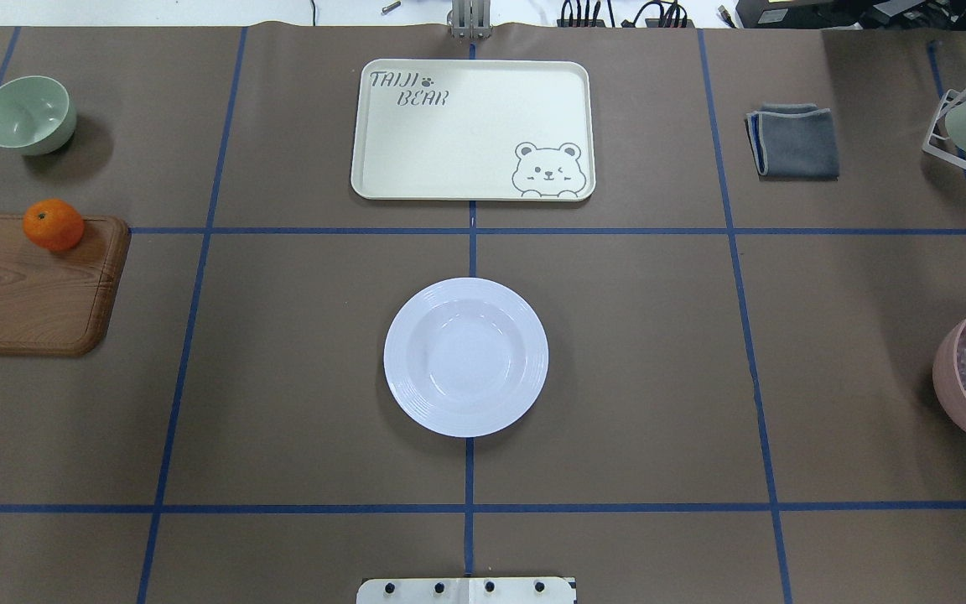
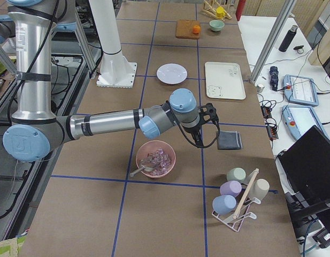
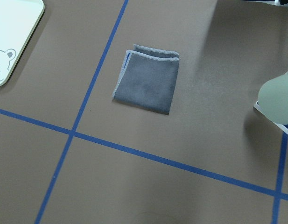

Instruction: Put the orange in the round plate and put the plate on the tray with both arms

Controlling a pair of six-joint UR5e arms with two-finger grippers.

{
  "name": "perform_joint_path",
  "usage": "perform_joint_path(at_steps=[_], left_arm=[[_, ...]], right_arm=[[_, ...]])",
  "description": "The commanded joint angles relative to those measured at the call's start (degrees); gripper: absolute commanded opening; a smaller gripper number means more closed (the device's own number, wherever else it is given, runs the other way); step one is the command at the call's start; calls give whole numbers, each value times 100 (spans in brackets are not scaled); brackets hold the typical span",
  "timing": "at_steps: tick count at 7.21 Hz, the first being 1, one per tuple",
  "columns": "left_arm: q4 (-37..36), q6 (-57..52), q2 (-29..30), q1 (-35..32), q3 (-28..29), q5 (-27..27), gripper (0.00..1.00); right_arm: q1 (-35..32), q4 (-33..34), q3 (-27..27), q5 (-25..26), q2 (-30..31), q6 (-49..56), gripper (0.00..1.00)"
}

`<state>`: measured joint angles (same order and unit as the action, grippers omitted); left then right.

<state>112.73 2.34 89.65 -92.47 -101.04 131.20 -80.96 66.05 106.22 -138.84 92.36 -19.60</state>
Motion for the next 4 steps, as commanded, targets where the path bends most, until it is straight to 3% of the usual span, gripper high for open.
perform_joint_path(at_steps=[1, 4], left_arm=[[285, 1164, -18, 472, 5, -7, 99], [320, 2240, 17, 1510, 75, -86, 98]], right_arm=[[1084, -5, 486, 904, -279, -1749, 100], [2528, 405, 882, 2339, -447, -3187, 100]])
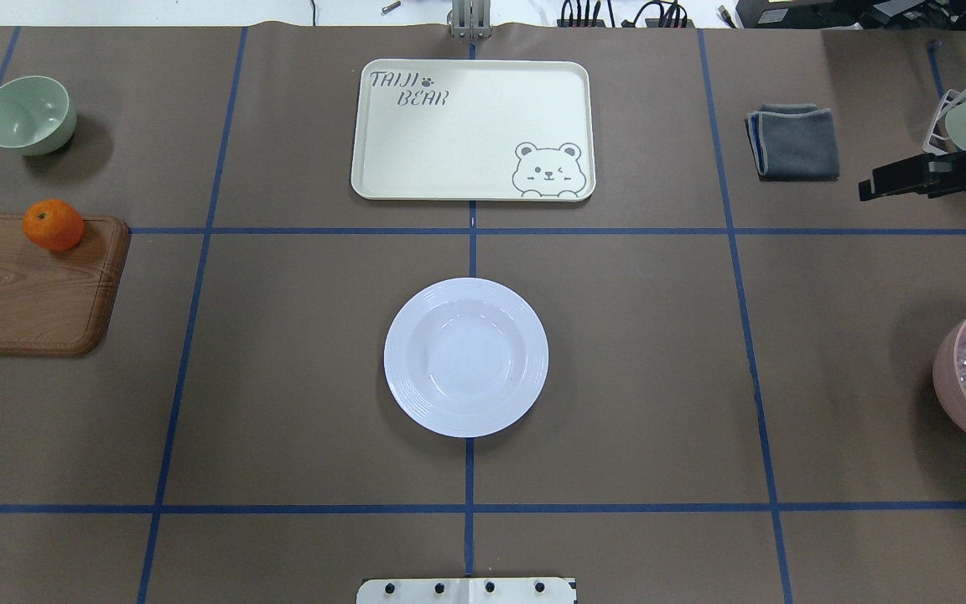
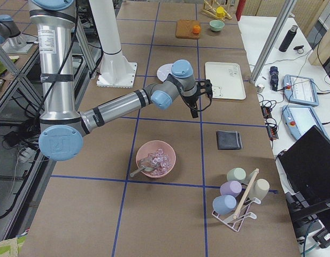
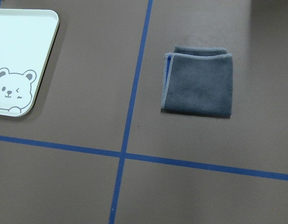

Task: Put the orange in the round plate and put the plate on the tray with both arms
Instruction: 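Reach the left gripper to the orange while the right arm approaches the plate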

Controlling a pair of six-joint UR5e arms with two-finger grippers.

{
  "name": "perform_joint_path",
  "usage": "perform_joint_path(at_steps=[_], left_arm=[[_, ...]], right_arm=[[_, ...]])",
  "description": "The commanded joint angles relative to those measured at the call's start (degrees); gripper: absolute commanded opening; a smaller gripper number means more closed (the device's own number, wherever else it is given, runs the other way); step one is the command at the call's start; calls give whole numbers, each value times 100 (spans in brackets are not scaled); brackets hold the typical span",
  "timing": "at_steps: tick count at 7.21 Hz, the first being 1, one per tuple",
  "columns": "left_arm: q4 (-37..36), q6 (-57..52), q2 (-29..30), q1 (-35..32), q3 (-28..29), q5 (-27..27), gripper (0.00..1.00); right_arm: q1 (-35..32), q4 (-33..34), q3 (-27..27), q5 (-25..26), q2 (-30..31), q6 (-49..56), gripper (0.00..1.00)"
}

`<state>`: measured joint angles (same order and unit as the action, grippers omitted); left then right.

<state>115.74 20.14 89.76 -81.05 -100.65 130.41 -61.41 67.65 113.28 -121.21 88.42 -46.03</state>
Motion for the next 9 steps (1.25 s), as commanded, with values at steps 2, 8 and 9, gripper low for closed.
perform_joint_path(at_steps=[2, 8, 9], left_arm=[[489, 1042, 85, 1097, 430, -320, 98], [1513, 1580, 1078, 1812, 2048, -956, 98], [1504, 1563, 1070, 1899, 2093, -964, 98]], right_arm=[[1365, 644, 292, 1448, -228, -950, 100], [1949, 591, 283, 1803, -326, -1206, 100], [1966, 591, 274, 1829, -326, -1206, 100]])
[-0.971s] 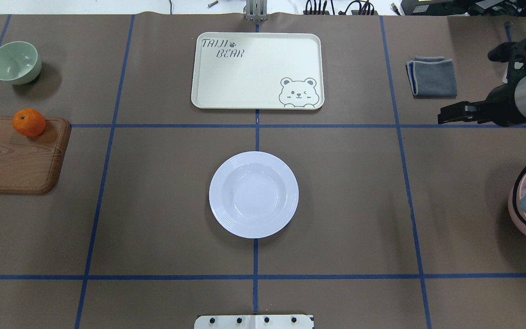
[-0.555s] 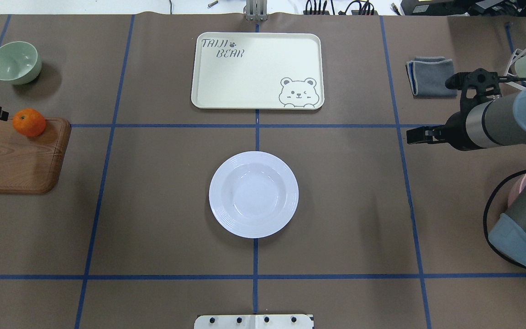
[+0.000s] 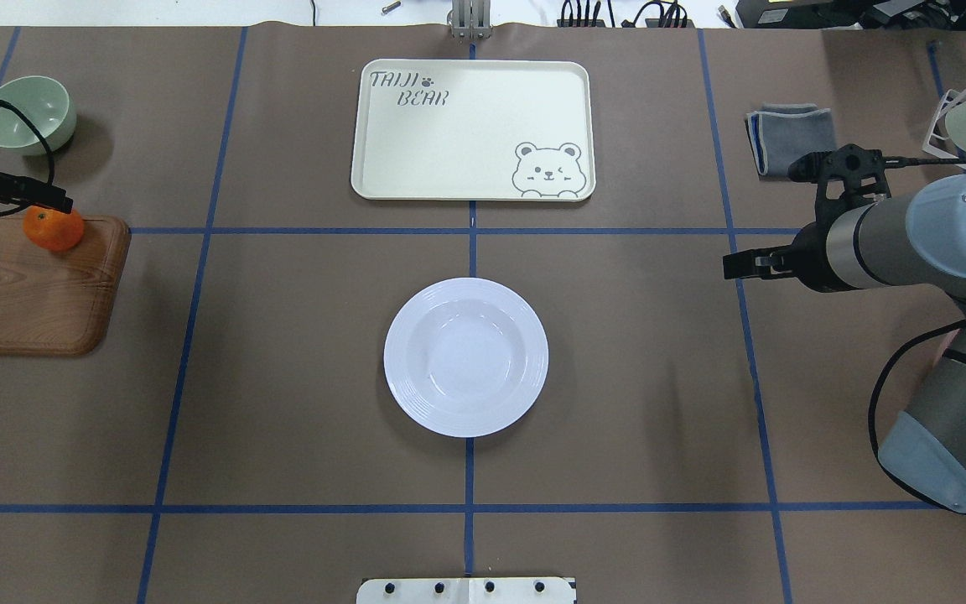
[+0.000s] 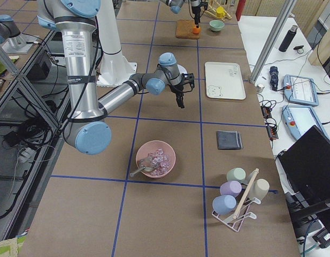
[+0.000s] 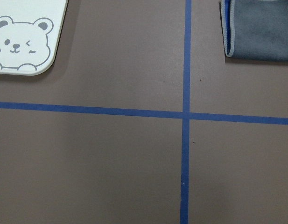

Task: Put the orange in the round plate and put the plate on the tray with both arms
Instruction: 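Reach the left gripper to the orange while the right arm approaches the plate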

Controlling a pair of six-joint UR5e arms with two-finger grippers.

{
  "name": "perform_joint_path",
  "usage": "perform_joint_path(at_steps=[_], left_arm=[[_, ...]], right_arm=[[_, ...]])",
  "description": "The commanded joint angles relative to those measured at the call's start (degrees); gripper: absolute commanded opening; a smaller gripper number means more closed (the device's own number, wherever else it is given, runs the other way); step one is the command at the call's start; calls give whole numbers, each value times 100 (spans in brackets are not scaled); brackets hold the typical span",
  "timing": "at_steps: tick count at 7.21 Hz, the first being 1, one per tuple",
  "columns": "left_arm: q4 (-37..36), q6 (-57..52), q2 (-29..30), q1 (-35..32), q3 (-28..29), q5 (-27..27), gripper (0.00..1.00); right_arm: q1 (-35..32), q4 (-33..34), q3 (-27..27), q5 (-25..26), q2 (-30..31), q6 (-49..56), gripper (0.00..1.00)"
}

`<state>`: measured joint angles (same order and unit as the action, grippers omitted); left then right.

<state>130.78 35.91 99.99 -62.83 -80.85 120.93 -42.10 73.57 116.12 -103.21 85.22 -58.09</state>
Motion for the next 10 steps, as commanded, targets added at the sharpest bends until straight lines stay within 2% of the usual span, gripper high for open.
perform_joint_path(at_steps=[1, 6, 7, 8, 9, 10], left_arm=[[0, -14, 47, 148, 157, -16, 98], [9, -41, 47, 403, 289, -262, 98], [18, -23, 47, 403, 289, -263, 85], [18, -6, 47, 403, 246, -219, 24], [18, -32, 47, 403, 115, -184, 0], [-69, -23, 55, 395, -217, -123, 0]], right_arm=[[70, 0, -19, 81, -5, -1, 100], [141, -9, -90, 90, -5, -1, 100], [149, -9, -90, 90, -5, -1, 100], [150, -18, -99, 90, -5, -1, 100], [158, -18, -99, 90, -14, -1, 100], [158, -26, -90, 90, -40, -1, 100]])
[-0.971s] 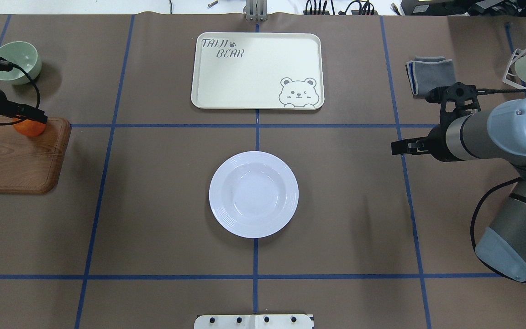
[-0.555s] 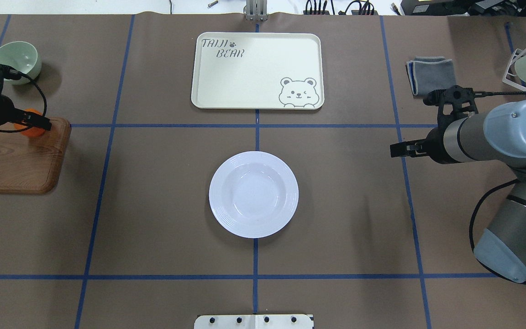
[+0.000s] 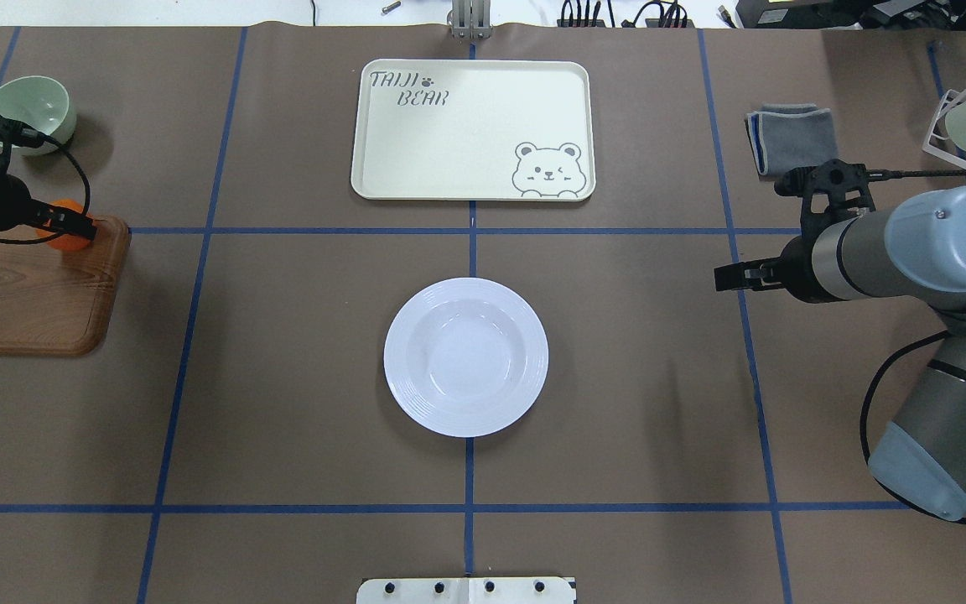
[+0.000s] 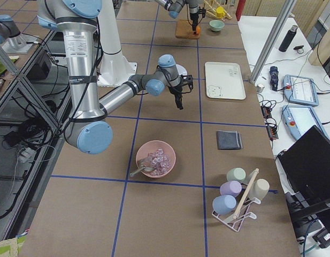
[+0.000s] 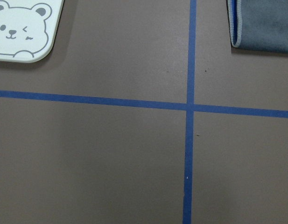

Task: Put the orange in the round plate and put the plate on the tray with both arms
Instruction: 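Close the left gripper on the orange and lift it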

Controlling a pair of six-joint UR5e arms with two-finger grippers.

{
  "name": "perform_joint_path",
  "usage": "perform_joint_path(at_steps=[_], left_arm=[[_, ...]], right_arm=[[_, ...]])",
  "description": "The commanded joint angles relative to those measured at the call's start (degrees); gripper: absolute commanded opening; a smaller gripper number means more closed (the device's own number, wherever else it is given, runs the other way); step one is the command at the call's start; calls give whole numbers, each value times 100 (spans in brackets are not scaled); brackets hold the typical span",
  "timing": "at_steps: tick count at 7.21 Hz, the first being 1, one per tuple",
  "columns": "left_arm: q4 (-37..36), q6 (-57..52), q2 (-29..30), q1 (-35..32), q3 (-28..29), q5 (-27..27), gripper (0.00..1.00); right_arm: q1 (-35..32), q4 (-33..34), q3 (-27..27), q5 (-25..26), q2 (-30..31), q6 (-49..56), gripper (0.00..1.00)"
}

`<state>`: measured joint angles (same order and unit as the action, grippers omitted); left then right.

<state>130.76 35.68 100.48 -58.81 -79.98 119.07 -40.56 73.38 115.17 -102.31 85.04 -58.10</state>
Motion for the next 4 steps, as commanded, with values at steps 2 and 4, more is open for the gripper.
perform_joint_path(at_steps=[2, 4], left_arm=[[-1359, 157, 426, -148, -1172, 328, 0], [-2676, 1225, 1102, 139, -1966, 258, 0]], right_arm=[[5, -496, -81, -9, -75, 0, 100], [66, -1689, -502, -35, -75, -732, 100]])
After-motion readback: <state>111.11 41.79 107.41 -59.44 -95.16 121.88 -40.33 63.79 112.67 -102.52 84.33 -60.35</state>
